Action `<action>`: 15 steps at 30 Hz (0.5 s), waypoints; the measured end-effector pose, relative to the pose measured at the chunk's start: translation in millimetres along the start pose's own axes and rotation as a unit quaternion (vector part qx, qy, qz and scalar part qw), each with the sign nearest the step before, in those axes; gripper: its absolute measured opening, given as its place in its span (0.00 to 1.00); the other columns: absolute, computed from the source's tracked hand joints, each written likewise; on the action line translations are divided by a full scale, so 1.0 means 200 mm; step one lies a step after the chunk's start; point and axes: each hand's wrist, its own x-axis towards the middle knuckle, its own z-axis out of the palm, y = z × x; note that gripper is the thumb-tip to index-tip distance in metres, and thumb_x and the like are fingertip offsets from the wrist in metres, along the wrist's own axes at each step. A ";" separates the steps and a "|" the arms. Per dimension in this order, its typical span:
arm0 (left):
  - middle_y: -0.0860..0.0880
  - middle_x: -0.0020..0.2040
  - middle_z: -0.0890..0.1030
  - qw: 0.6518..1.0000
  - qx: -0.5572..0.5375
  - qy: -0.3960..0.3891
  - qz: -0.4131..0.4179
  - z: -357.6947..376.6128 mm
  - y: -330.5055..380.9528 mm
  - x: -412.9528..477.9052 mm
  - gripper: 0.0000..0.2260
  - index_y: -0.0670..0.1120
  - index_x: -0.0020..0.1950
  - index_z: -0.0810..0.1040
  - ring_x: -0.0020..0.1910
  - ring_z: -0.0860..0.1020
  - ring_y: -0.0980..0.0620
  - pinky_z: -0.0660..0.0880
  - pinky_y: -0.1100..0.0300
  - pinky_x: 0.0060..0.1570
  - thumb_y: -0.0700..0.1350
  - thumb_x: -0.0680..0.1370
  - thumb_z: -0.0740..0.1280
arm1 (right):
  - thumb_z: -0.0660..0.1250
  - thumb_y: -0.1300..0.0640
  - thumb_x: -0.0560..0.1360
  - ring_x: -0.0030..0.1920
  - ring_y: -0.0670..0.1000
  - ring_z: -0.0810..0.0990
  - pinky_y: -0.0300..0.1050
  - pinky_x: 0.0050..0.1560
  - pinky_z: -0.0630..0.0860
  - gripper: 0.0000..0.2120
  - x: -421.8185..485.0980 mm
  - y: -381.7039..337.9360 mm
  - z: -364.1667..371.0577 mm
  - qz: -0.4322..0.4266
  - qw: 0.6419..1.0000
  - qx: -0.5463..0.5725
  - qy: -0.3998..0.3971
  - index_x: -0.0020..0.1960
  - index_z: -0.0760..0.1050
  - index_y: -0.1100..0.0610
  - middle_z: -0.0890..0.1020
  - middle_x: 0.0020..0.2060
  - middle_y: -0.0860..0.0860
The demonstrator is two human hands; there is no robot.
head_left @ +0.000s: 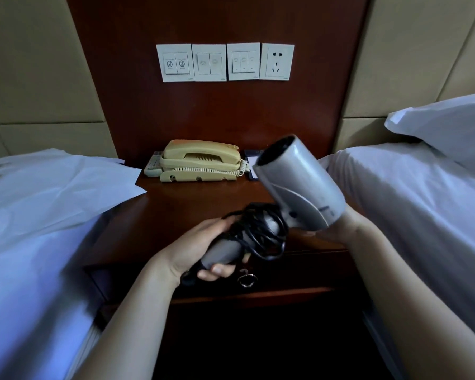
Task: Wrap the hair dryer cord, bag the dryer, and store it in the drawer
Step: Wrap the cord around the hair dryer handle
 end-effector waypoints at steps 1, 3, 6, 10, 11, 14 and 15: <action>0.42 0.35 0.77 1.000 -0.016 0.009 0.011 -0.01 0.01 0.02 0.20 0.39 0.43 0.77 0.17 0.66 0.55 0.56 0.72 0.16 0.53 0.78 0.55 | 0.67 0.46 0.71 0.18 0.48 0.69 0.37 0.19 0.61 0.16 0.02 0.02 -0.01 -0.004 0.996 0.051 -0.077 0.41 0.78 0.60 0.75 0.25 0.54; 0.43 0.34 0.76 0.997 -0.043 0.057 0.013 -0.04 0.02 0.07 0.21 0.37 0.43 0.74 0.15 0.66 0.54 0.55 0.70 0.14 0.53 0.80 0.53 | 0.51 0.36 0.75 0.19 0.46 0.64 0.36 0.22 0.56 0.28 0.06 0.04 -0.02 0.007 0.987 0.109 -0.116 0.46 0.76 0.59 0.73 0.25 0.54; 0.44 0.32 0.75 0.987 -0.089 0.136 0.005 -0.09 0.02 0.11 0.23 0.38 0.44 0.73 0.13 0.66 0.53 0.56 0.68 0.12 0.54 0.82 0.50 | 0.45 0.28 0.68 0.19 0.45 0.58 0.36 0.24 0.56 0.36 0.07 0.08 0.03 -0.018 0.986 0.134 -0.094 0.43 0.76 0.57 0.68 0.24 0.51; 0.47 0.34 0.74 0.974 -0.157 0.157 0.048 -0.13 -0.03 0.10 0.21 0.42 0.58 0.71 0.17 0.63 0.56 0.55 0.71 0.15 0.57 0.82 0.50 | 0.55 0.44 0.77 0.20 0.43 0.54 0.35 0.22 0.55 0.23 0.10 0.10 0.11 -0.098 0.988 0.116 0.039 0.35 0.79 0.55 0.57 0.21 0.44; 0.47 0.33 0.74 0.972 -0.165 0.161 0.050 -0.13 -0.03 0.11 0.21 0.42 0.57 0.71 0.17 0.62 0.56 0.56 0.71 0.14 0.57 0.82 0.49 | 0.55 0.48 0.79 0.20 0.43 0.54 0.35 0.22 0.57 0.22 0.09 0.10 0.13 -0.110 0.987 0.105 0.058 0.34 0.78 0.56 0.57 0.21 0.44; 0.47 0.33 0.74 0.966 -0.174 0.177 0.071 -0.12 -0.01 0.10 0.21 0.41 0.55 0.71 0.17 0.62 0.56 0.56 0.70 0.13 0.56 0.82 0.49 | 0.58 0.47 0.78 0.22 0.46 0.60 0.39 0.27 0.68 0.19 0.07 0.12 0.18 -0.157 0.983 0.085 0.044 0.37 0.77 0.59 0.62 0.22 0.48; 0.47 0.33 0.74 0.963 -0.173 0.189 0.080 -0.12 -0.01 0.10 0.21 0.41 0.54 0.72 0.18 0.62 0.57 0.56 0.71 0.13 0.56 0.82 0.49 | 0.63 0.46 0.75 0.24 0.47 0.63 0.40 0.29 0.70 0.16 0.06 0.12 0.20 -0.181 0.981 0.057 0.041 0.38 0.77 0.58 0.64 0.24 0.49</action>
